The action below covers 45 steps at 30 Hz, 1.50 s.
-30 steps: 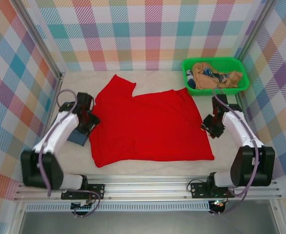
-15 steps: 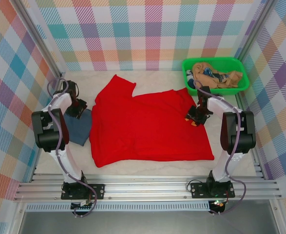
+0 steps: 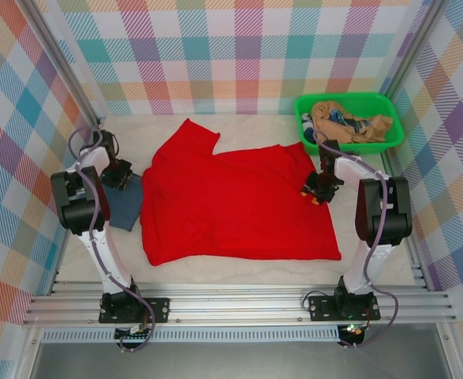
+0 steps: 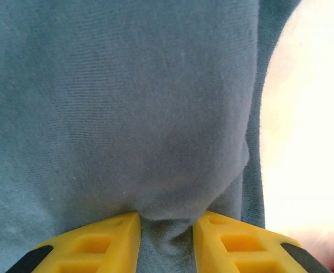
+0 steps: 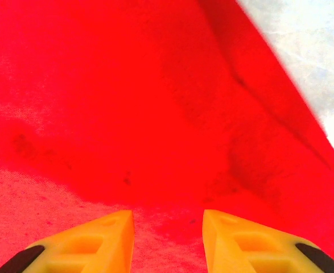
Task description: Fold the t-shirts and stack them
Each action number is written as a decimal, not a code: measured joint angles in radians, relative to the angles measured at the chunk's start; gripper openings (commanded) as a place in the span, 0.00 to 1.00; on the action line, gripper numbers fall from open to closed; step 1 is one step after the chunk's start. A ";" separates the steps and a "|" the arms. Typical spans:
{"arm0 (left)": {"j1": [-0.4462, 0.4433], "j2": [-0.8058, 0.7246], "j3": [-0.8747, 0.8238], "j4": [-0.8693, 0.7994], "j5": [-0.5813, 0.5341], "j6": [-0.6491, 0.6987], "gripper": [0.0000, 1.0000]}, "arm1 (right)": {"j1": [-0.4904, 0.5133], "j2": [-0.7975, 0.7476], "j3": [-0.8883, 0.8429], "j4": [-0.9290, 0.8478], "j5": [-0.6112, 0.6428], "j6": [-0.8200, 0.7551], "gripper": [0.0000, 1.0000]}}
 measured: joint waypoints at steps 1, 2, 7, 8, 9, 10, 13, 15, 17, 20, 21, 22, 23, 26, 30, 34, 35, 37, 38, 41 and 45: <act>0.005 0.015 0.023 -0.001 0.002 -0.005 0.30 | 0.000 0.000 0.000 -0.002 0.000 0.000 0.36; 0.007 0.028 0.042 0.000 0.001 -0.011 0.30 | 0.000 0.000 0.000 -0.005 0.000 0.000 0.37; 0.008 0.045 0.066 0.004 -0.002 -0.054 0.29 | 0.000 0.000 0.000 -0.024 0.011 0.003 0.36; 0.008 0.045 0.066 0.004 0.001 -0.060 0.29 | 0.000 0.002 0.000 -0.025 0.011 0.003 0.36; 0.008 0.045 0.066 0.004 0.003 -0.064 0.28 | 0.000 0.004 0.000 -0.025 0.011 0.003 0.36; 0.007 0.045 0.066 0.004 0.004 -0.067 0.28 | 0.000 0.005 0.000 -0.025 0.011 0.003 0.37; -0.002 0.043 0.059 0.010 0.005 -0.075 0.28 | 0.013 0.010 0.012 -0.033 0.012 0.003 0.37; -0.004 0.028 0.031 0.035 0.004 -0.082 0.27 | 0.030 0.012 0.026 -0.034 0.016 0.011 0.36; -0.008 0.005 -0.008 0.066 0.003 -0.090 0.27 | 0.044 0.013 0.028 -0.028 0.021 0.030 0.36; -0.014 -0.023 -0.057 0.096 0.003 -0.101 0.26 | 0.052 0.028 0.017 -0.023 0.026 0.060 0.34; -0.016 -0.033 -0.075 0.108 0.003 -0.109 0.25 | 0.044 0.039 0.013 -0.023 0.026 0.068 0.34; -0.016 -0.046 -0.095 0.118 0.005 -0.118 0.25 | 0.031 0.052 0.011 -0.028 0.025 0.076 0.33; -0.017 -0.057 -0.113 0.129 0.006 -0.129 0.25 | 0.016 0.061 0.012 -0.035 0.014 0.079 0.33; -0.020 -0.108 -0.193 0.167 0.022 -0.181 0.25 | -0.030 0.061 0.019 -0.056 0.015 0.082 0.32; -0.050 -0.134 -0.228 0.168 0.034 -0.238 0.25 | -0.104 0.056 0.011 -0.091 0.037 0.082 0.32; -0.090 -0.128 -0.210 0.157 0.047 -0.279 0.24 | -0.163 0.042 -0.010 -0.114 0.051 0.075 0.31; -0.094 -0.123 -0.203 0.153 0.049 -0.286 0.24 | -0.168 0.040 -0.013 -0.118 0.053 0.075 0.32; -0.099 -0.109 -0.186 0.152 0.051 -0.307 0.23 | -0.173 0.037 -0.016 -0.125 0.061 0.075 0.31; -0.097 -0.104 -0.182 0.153 0.054 -0.320 0.23 | -0.173 0.035 -0.017 -0.125 0.065 0.075 0.31; -0.077 -0.102 -0.180 0.162 0.057 -0.371 0.22 | -0.172 0.033 -0.017 -0.131 0.089 0.075 0.31; -0.043 -0.091 -0.163 0.157 0.053 -0.410 0.21 | -0.188 0.031 -0.018 -0.155 0.118 0.074 0.31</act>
